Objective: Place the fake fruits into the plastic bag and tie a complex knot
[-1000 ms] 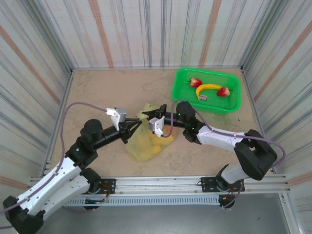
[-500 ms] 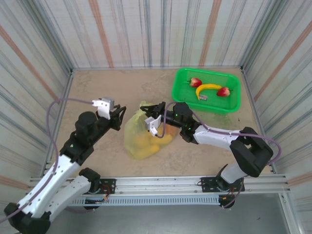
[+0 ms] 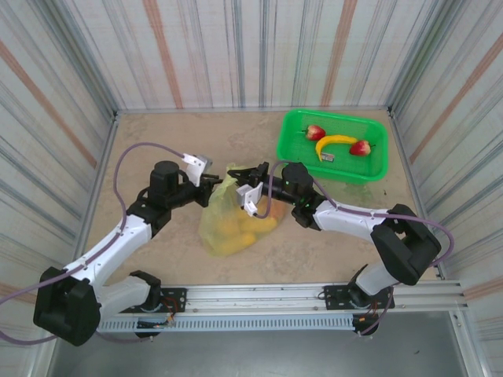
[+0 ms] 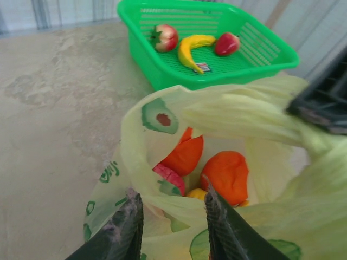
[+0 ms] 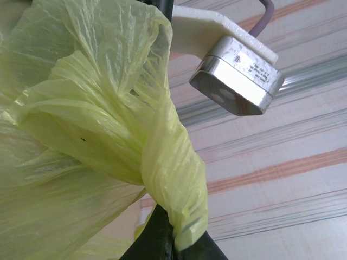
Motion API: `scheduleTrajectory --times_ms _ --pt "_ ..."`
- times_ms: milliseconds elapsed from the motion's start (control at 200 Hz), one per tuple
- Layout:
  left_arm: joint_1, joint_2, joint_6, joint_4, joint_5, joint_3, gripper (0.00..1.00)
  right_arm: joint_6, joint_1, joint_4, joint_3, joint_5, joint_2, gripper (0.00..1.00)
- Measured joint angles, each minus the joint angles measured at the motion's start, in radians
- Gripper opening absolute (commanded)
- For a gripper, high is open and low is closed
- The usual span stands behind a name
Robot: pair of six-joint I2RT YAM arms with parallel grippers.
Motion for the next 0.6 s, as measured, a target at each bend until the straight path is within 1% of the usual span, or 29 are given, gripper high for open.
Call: scheduleTrajectory --times_ms 70,120,286,601 --pt "-0.009 0.002 0.017 0.016 0.012 0.000 0.43 0.013 -0.003 0.002 0.000 -0.006 0.000 0.00" --pt "-0.013 0.003 0.026 0.030 0.014 0.000 0.44 0.024 -0.003 0.003 0.001 -0.012 -0.001 0.00" --pt "-0.013 0.013 0.055 0.071 0.003 0.000 0.46 0.044 -0.003 0.005 0.002 -0.032 -0.003 0.00" --pt "-0.013 0.039 0.102 0.147 0.017 0.001 0.47 0.065 -0.003 0.005 0.005 -0.054 -0.005 0.00"
